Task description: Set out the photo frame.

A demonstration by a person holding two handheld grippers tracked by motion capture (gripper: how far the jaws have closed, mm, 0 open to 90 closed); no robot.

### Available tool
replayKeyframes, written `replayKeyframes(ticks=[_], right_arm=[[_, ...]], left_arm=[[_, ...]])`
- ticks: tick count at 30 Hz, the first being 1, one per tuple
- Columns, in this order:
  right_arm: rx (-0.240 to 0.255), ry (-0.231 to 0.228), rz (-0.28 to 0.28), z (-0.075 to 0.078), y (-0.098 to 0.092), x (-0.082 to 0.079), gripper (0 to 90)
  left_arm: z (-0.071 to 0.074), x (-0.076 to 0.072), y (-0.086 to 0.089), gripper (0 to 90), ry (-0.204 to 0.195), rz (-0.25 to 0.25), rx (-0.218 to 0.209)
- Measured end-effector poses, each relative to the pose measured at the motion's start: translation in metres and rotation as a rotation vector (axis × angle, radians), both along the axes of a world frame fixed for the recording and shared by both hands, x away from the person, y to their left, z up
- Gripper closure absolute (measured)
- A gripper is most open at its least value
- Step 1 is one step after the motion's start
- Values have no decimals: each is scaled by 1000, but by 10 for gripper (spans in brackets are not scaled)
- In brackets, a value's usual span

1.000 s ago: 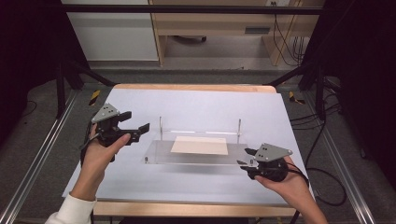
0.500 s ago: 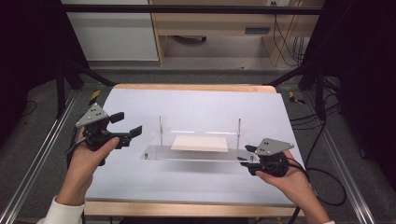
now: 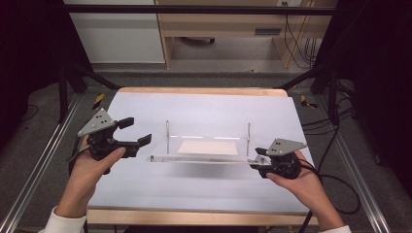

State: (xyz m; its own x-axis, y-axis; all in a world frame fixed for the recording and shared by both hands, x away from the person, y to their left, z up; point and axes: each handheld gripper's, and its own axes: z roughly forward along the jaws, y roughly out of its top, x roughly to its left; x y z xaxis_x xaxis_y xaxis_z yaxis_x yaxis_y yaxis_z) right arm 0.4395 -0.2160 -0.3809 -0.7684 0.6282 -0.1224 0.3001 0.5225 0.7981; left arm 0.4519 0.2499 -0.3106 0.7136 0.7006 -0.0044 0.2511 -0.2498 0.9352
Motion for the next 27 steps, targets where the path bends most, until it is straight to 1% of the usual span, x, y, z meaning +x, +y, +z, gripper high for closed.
replayKeyframes(ticks=[1, 2, 4, 6, 10, 13, 14, 15, 18, 19, 20, 22, 23, 24, 25, 26, 27], right_arm=[[0, 4, -3, 1, 0, 0, 488], [3, 7, -4, 1, 0, 1, 488], [7, 10, -5, 2, 0, 2, 489], [11, 15, -9, 3, 0, 3, 489], [13, 21, -11, 4, 0, 4, 489], [17, 23, -14, 5, -1, 5, 490], [20, 27, -16, 5, -1, 5, 490], [20, 27, -16, 5, -1, 5, 490], [31, 33, -24, 7, -1, 7, 495], [31, 33, -24, 7, -1, 7, 495], [37, 33, -25, 9, -1, 9, 499], [47, 38, -29, 9, -2, 10, 503], [47, 38, -29, 9, -2, 10, 503], [49, 37, -27, 10, -2, 11, 505], [51, 41, -31, 11, -2, 11, 509], [51, 41, -30, 12, -2, 12, 511], [51, 40, -31, 12, -2, 12, 513]], left_arm=[[0, 0, 0, 144, 0, 0, 0], [0, -2, -3, 144, -3, -15, 15], [1, -3, -6, 145, -7, -31, 31], [1, -4, -8, 147, -11, -39, 37], [1, -6, -10, 157, -8, -61, 27], [1, -7, -11, 166, -9, -70, 32], [1, -7, -13, 170, -10, -81, 43], [1, -7, -13, 178, -10, -81, 43], [-2, -8, -18, 201, -18, -110, 77], [-2, -8, -18, 219, -18, -110, 77], [-4, -9, -22, 238, -27, -122, 100], [-5, -10, -24, 253, -33, -137, 114], [-5, -10, -24, 265, -33, -137, 114], [-6, -11, -26, 265, -41, -145, 130], [-7, -12, -28, 289, -48, -158, 145], [-7, -12, -28, 300, -48, -158, 145], [-8, -13, -30, 317, -62, -167, 168]])
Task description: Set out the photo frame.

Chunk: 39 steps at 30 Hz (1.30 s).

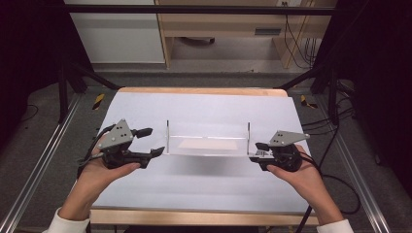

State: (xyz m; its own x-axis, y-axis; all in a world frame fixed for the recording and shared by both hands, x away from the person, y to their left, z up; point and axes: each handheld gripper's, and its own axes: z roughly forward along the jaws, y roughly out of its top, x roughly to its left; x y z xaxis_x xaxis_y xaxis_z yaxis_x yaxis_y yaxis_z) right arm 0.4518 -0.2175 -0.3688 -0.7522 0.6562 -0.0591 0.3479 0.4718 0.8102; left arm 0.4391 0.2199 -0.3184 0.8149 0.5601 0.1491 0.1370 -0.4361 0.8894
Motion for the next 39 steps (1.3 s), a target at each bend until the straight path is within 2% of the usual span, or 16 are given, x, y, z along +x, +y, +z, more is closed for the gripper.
replayKeyframes(ticks=[12, 18, 21, 29, 32, 39], right_arm=[[6, 11, -12, 3, 0, 3, 521], [9, 18, -15, 5, 0, 4, 524], [8, 18, -14, 6, 0, 5, 525], [8, 19, -15, 6, 0, 6, 525], [7, 20, -15, 6, 0, 6, 525], [10, 17, -9, 6, 0, 5, 525]], left_arm=[[-10, -5, -16, 476, -47, -64, 121], [-14, -4, -18, 518, -48, -62, 142], [-17, -2, -20, 534, -60, -56, 172], [-25, 2, -22, 603, -57, -65, 191], [-27, 3, -23, 633, -64, -53, 204], [-27, 4, -24, 648, -61, -50, 216]])
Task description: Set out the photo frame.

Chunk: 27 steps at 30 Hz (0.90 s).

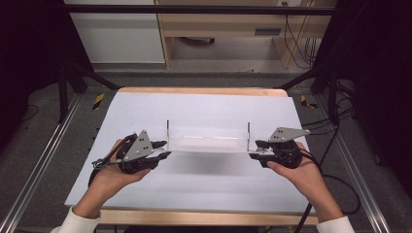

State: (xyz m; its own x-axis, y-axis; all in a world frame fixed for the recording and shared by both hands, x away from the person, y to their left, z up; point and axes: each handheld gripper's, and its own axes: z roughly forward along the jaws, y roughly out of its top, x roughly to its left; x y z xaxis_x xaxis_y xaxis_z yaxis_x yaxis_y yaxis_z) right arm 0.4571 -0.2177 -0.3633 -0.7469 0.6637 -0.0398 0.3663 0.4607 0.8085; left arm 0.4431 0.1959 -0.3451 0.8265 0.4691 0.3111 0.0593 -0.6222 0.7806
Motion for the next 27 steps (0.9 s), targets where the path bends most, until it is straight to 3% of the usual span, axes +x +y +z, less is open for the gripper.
replayKeyframes(ticks=[6, 10, 14, 21, 27], right_arm=[[13, -7, 3, -2, -1, -1, 495], [17, -49, -10, -4, -3, -1, 426], [1, -89, -9, -9, -2, -2, 413], [13, -162, -24, -8, -5, 1, 556], [0, -216, -23, -6, -5, 6, 581]], left_arm=[[3, 3, 0, 652, 23, -8, 5], [5, 7, 1, 652, 29, -11, -2], [9, 12, 1, 645, 39, -14, -16], [17, 22, 1, 646, 67, -20, -15], [26, 35, 1, 645, 87, -23, -12]])
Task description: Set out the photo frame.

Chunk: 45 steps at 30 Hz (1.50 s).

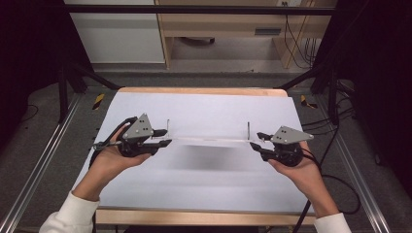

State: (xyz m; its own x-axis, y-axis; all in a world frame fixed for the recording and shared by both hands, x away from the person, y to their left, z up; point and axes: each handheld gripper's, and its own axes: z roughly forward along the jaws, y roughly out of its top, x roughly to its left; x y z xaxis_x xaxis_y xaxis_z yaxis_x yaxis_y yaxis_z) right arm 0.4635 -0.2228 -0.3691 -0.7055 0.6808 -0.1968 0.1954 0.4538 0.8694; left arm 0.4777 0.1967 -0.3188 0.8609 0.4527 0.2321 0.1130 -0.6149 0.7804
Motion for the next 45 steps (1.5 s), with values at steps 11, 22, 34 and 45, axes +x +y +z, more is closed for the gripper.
replayKeyframes(ticks=[11, 22, 34, 45], right_arm=[[30, -41, -33, 6, 0, 13, 578], [68, -23, -54, 12, -1, 29, 570], [81, -25, -89, 17, 1, 41, 549], [119, -28, -111, 21, 1, 58, 544]], left_arm=[[17, 27, -2, 641, 36, -4, 17], [26, 44, -4, 631, 52, 4, 22], [34, 67, -4, 619, 78, 7, 6], [38, 91, -5, 592, 94, 21, -14]])
